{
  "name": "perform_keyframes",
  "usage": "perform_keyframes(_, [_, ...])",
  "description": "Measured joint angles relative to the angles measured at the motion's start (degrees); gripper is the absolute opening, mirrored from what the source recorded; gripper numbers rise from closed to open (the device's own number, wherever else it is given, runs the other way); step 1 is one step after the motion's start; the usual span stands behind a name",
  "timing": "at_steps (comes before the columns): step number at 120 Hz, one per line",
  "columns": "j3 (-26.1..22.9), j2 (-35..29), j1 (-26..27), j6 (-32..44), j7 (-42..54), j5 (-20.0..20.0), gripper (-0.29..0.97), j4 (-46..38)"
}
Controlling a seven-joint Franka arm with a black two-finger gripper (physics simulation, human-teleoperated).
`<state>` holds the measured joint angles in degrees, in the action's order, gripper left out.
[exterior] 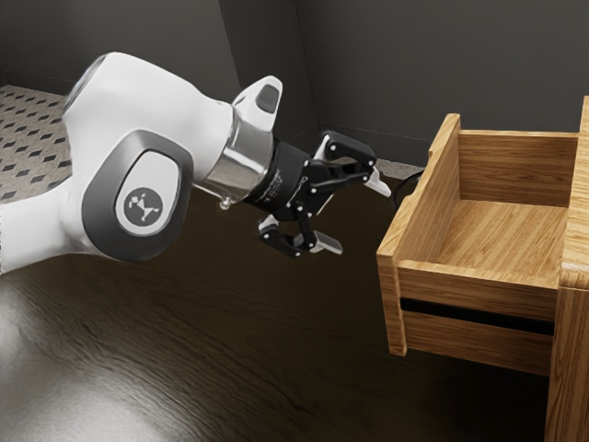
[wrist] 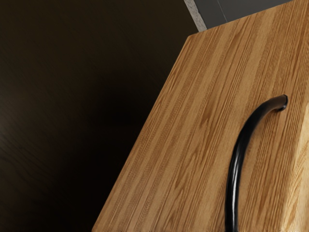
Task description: Pull the drawer handle with one arm to open the drawer
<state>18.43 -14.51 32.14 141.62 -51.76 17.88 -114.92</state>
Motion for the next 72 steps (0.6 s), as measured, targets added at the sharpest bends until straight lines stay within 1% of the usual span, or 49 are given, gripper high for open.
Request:
perform_keyframes(35, [0.34,2.98,0.58,0.72,0.04,0.00,0.68,0.75])
perform_keyframes(72, [0.91,1.53,0.07,1.21,0.09,0.01,0.68,-1.25])
